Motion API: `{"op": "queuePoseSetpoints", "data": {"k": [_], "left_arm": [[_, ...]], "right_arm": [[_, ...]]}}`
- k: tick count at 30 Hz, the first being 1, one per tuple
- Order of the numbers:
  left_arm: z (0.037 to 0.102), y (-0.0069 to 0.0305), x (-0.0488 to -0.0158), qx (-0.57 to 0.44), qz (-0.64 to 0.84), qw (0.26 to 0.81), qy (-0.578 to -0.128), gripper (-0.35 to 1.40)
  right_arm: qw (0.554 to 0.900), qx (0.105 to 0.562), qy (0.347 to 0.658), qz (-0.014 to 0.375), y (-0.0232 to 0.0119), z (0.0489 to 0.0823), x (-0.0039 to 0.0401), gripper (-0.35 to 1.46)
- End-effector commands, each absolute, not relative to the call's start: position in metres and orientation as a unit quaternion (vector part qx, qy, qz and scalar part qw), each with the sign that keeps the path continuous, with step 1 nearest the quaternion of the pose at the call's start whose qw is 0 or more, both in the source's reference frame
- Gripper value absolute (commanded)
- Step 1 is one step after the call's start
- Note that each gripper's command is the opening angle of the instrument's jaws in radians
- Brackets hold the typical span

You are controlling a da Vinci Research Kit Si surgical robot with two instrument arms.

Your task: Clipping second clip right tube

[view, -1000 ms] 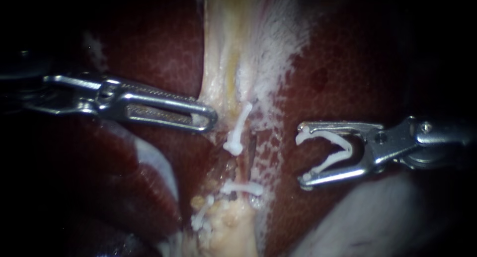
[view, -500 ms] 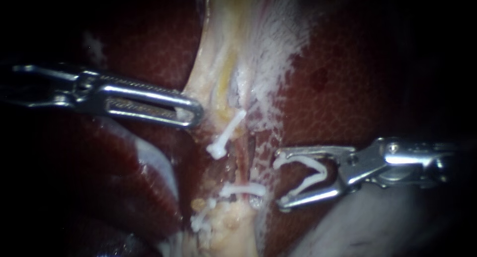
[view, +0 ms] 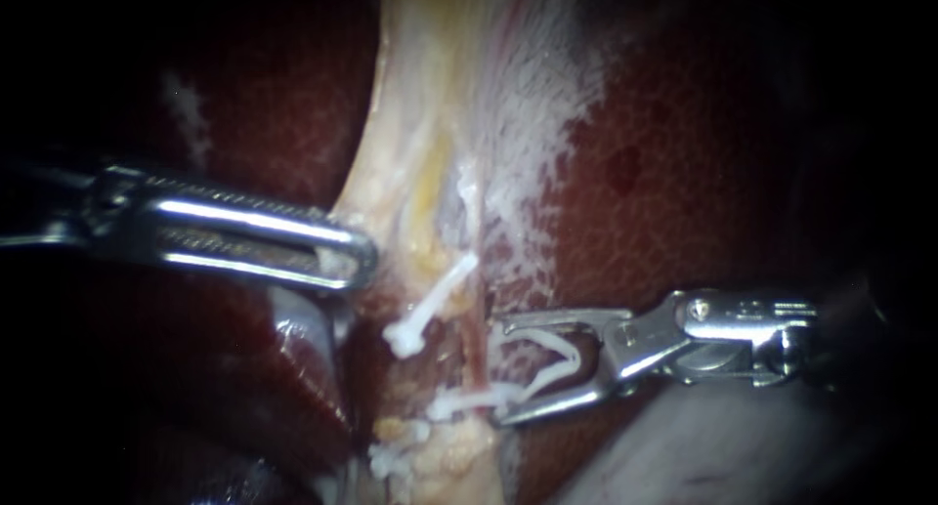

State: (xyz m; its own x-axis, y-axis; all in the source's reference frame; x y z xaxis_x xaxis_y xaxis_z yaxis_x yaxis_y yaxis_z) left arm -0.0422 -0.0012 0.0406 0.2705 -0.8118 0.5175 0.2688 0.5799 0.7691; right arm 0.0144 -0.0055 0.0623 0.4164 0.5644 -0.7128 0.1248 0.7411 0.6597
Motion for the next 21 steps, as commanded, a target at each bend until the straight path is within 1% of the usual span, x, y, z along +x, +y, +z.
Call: {"op": "queuePoseSetpoints", "data": {"k": [1, 12, 21], "left_arm": [[0.0407, -0.0011, -0.0422, 0.280, -0.362, 0.746, -0.483, -0.35], [0.0418, -0.0005, -0.0418, 0.281, -0.362, 0.746, -0.483, -0.35], [0.0427, 0.0000, -0.0414, 0.279, -0.363, 0.747, -0.483, -0.35]], "right_arm": [[0.774, 0.330, 0.521, 0.142, -0.0055, 0.0622, 0.0147, 0.59], [0.771, 0.341, 0.519, 0.141, -0.0063, 0.0614, 0.0164, 0.58], [0.770, 0.345, 0.517, 0.143, -0.0065, 0.0610, 0.0166, 0.57]]}}
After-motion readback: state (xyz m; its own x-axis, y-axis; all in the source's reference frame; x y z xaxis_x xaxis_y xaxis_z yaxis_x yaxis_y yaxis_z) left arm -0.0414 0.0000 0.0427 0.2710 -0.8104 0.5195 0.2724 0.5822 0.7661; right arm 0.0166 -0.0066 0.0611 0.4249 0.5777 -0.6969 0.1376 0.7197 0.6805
